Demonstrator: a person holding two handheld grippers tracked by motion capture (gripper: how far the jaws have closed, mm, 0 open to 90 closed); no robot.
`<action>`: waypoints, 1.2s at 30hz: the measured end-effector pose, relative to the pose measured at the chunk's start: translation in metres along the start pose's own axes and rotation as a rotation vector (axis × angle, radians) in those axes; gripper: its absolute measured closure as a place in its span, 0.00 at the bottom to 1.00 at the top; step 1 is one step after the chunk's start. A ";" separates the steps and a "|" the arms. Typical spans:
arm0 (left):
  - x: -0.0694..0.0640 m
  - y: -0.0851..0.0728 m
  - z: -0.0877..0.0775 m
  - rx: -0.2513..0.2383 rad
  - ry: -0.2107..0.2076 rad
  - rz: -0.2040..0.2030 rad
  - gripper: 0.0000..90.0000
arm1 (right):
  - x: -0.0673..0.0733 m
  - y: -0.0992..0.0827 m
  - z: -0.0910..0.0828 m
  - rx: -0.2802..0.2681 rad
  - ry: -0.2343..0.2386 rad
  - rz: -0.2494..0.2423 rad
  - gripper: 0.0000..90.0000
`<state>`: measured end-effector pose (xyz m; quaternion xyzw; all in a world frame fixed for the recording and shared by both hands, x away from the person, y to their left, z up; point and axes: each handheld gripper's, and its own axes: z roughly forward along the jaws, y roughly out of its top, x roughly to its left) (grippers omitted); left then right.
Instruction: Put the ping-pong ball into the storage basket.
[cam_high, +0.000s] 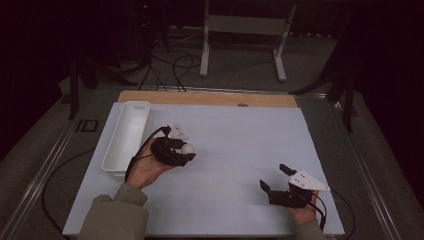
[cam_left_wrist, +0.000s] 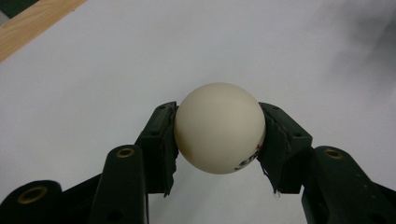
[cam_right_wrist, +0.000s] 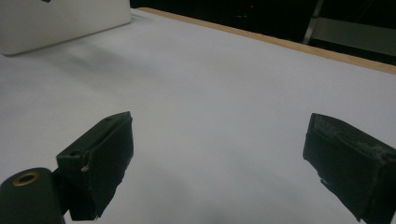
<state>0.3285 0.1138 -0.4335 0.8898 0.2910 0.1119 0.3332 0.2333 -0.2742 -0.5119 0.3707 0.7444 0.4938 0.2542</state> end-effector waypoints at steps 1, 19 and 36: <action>0.000 0.000 0.000 -0.001 0.001 0.000 0.57 | 0.000 0.000 0.000 0.000 0.000 0.000 0.09; 0.004 0.000 -0.005 0.002 0.021 -0.011 0.57 | 0.000 0.000 0.000 0.000 0.001 0.001 0.09; 0.009 -0.002 -0.010 -0.001 0.032 -0.019 0.57 | 0.001 0.000 0.000 0.003 0.000 0.003 0.09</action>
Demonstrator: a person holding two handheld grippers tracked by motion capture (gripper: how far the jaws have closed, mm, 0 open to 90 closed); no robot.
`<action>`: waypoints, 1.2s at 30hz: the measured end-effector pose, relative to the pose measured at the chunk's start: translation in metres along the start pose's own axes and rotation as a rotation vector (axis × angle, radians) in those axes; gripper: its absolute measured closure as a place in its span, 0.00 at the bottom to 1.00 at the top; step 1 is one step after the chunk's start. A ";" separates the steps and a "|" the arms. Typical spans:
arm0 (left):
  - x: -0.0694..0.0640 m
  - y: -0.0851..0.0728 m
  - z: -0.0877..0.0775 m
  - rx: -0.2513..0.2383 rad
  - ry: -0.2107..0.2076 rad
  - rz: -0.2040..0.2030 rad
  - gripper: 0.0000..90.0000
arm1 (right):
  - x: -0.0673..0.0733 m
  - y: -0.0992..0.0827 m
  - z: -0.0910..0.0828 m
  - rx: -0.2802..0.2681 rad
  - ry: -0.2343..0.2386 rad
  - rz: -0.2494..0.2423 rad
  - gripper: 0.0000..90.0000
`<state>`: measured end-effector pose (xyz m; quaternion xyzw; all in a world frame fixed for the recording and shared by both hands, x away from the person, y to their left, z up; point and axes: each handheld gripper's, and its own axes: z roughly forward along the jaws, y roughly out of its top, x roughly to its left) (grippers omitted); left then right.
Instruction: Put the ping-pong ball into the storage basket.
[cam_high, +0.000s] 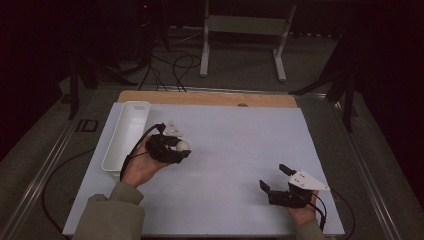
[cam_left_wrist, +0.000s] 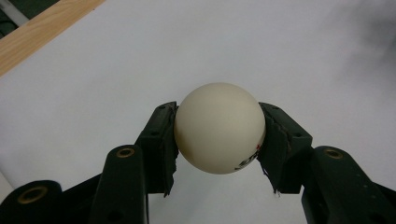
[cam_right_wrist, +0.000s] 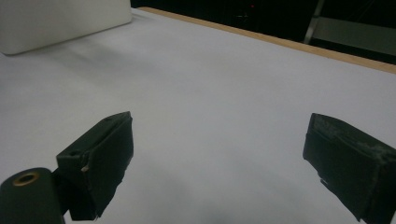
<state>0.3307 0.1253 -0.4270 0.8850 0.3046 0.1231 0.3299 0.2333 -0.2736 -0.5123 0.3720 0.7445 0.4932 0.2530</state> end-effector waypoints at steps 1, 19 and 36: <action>0.000 0.000 0.000 0.000 0.001 -0.001 0.57 | 0.000 0.000 0.000 0.000 0.000 0.001 0.09; 0.004 0.000 -0.005 -0.005 0.012 -0.008 0.57 | 0.000 0.000 0.000 0.000 0.002 0.002 0.09; 0.008 -0.001 -0.010 -0.011 0.021 -0.016 0.57 | 0.001 0.000 0.000 0.001 0.004 0.003 0.09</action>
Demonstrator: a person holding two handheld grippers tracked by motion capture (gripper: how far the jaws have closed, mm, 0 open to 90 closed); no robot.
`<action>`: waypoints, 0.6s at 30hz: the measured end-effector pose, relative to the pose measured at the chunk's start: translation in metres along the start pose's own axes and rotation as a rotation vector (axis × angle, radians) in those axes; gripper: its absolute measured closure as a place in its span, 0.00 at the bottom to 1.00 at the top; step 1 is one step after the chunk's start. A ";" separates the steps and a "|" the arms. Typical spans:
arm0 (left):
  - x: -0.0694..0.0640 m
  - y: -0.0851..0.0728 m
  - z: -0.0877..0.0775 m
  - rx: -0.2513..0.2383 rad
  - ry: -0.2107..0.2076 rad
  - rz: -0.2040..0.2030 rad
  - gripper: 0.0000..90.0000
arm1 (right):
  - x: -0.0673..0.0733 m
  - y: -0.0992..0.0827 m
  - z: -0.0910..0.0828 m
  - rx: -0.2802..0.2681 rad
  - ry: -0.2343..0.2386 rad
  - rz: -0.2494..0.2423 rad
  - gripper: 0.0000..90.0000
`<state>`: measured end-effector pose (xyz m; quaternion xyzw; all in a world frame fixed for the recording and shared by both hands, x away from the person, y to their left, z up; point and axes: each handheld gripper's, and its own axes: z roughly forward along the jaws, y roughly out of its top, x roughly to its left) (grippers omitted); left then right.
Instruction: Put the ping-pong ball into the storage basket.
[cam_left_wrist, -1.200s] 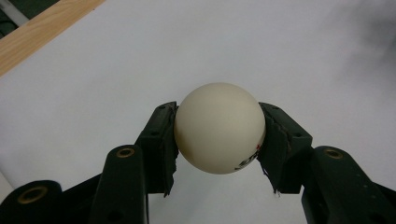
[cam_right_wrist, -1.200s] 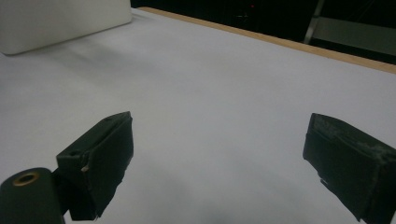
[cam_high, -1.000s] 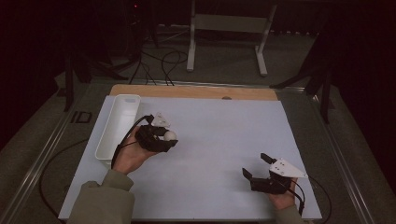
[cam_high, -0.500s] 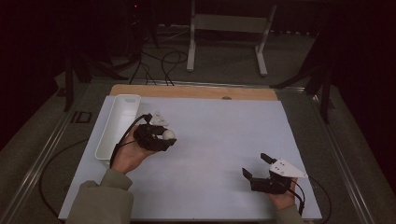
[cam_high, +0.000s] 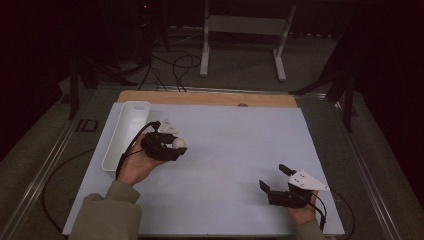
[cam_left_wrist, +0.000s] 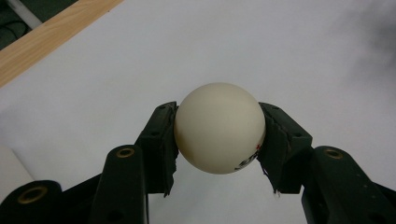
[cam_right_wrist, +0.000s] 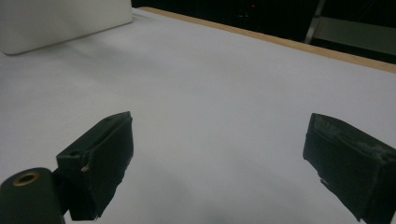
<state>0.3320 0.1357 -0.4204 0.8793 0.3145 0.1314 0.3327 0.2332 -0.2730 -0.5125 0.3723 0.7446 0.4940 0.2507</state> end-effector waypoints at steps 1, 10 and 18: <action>0.000 0.000 -0.001 0.000 0.001 0.000 0.57 | 0.000 0.000 0.000 -0.001 -0.001 -0.001 0.09; 0.002 -0.001 -0.002 -0.001 0.004 -0.002 0.57 | 0.000 0.000 0.000 -0.002 0.000 -0.003 0.09; 0.004 -0.001 -0.005 -0.005 0.004 -0.004 0.57 | 0.000 0.000 0.000 -0.001 0.000 -0.002 0.09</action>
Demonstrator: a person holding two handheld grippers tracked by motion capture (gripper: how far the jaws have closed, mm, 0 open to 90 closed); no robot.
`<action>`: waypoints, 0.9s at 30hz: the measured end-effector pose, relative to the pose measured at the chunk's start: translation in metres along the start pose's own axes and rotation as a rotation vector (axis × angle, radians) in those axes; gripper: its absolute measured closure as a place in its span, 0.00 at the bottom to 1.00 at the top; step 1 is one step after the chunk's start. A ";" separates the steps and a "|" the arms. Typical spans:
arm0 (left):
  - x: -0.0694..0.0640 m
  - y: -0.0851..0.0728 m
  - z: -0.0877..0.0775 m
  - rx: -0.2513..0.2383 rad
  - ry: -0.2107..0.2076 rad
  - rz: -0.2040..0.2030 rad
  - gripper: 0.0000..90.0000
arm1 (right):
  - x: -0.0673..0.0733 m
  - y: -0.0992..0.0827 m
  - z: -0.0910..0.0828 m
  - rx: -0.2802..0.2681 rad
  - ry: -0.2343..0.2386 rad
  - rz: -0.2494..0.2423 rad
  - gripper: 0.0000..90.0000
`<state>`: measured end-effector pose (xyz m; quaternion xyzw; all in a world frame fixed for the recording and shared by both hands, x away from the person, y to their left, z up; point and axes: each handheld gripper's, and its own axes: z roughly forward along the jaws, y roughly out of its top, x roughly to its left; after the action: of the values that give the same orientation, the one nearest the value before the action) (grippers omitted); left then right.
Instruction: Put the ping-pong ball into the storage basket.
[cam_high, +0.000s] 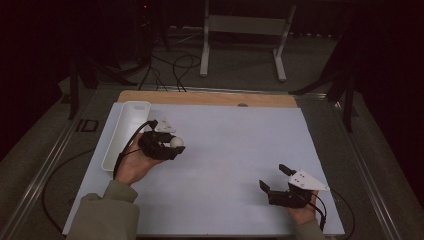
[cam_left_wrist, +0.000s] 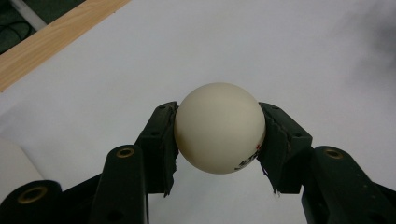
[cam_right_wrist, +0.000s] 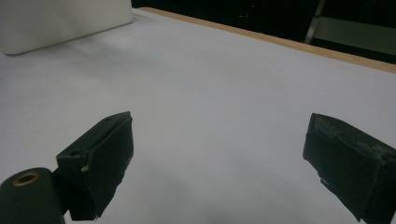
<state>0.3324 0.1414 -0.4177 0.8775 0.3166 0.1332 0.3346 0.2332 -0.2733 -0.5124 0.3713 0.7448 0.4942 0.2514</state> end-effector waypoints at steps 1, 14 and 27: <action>0.000 0.000 0.000 0.000 0.001 0.001 0.57 | 0.000 0.000 0.000 0.000 0.000 0.000 0.09; 0.004 -0.002 -0.007 -0.010 0.008 -0.004 0.57 | 0.000 0.000 0.000 0.001 0.001 0.003 0.09; 0.010 -0.006 -0.015 -0.016 0.021 -0.016 0.57 | 0.000 0.000 0.000 0.000 0.001 0.003 0.09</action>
<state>0.3308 0.1587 -0.4102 0.8707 0.3263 0.1424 0.3393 0.2332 -0.2729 -0.5126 0.3723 0.7443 0.4948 0.2502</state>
